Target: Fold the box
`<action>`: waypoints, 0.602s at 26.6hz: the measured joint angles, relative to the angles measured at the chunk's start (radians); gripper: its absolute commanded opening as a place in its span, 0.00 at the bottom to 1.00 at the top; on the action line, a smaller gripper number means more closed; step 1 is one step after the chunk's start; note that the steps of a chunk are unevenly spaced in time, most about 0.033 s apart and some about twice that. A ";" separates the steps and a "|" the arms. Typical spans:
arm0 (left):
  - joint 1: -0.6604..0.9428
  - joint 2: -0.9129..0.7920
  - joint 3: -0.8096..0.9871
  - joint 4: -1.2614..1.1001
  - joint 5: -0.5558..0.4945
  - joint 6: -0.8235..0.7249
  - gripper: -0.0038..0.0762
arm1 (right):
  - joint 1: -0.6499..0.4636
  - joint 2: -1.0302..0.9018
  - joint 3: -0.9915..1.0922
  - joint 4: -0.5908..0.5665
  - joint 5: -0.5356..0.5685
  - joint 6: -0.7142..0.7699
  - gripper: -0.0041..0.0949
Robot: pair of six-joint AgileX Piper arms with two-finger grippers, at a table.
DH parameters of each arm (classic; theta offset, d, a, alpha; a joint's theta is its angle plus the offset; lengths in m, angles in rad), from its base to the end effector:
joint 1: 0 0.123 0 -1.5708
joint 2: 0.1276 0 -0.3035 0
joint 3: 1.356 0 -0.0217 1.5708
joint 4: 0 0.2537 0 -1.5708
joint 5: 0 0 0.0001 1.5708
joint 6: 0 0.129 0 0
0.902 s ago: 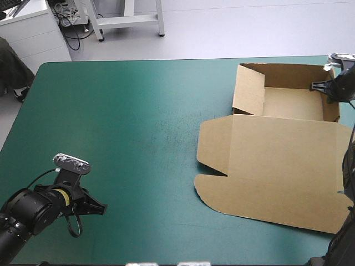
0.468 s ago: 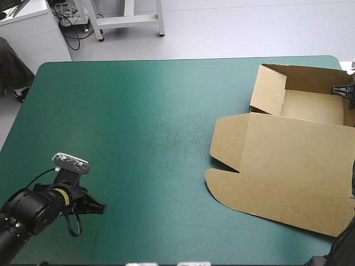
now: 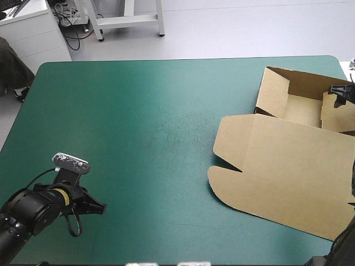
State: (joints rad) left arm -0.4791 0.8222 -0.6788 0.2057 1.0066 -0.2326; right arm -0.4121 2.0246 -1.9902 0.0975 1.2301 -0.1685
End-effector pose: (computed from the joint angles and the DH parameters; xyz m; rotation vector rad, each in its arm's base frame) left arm 0.1351 -0.0451 0.2668 0.4031 2.5667 0.0123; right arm 0.4338 -0.1767 0.2931 0.3519 2.7142 -0.0271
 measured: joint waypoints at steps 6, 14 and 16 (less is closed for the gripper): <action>0.000 0.000 0.000 0.009 0.002 0.000 0.01 | -0.002 -0.049 -0.014 0.092 0.007 -0.014 0.27; 0.000 0.000 0.000 0.029 0.004 0.000 0.01 | 0.017 -0.144 -0.017 0.283 0.014 -0.086 0.02; 0.000 0.000 0.000 0.029 0.003 -0.003 0.01 | 0.051 -0.167 -0.017 0.275 0.014 -0.090 0.02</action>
State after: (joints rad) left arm -0.4791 0.8222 -0.6788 0.2349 1.0096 -0.2360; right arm -0.3611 1.8580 -2.0071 0.3728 1.2440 -0.2584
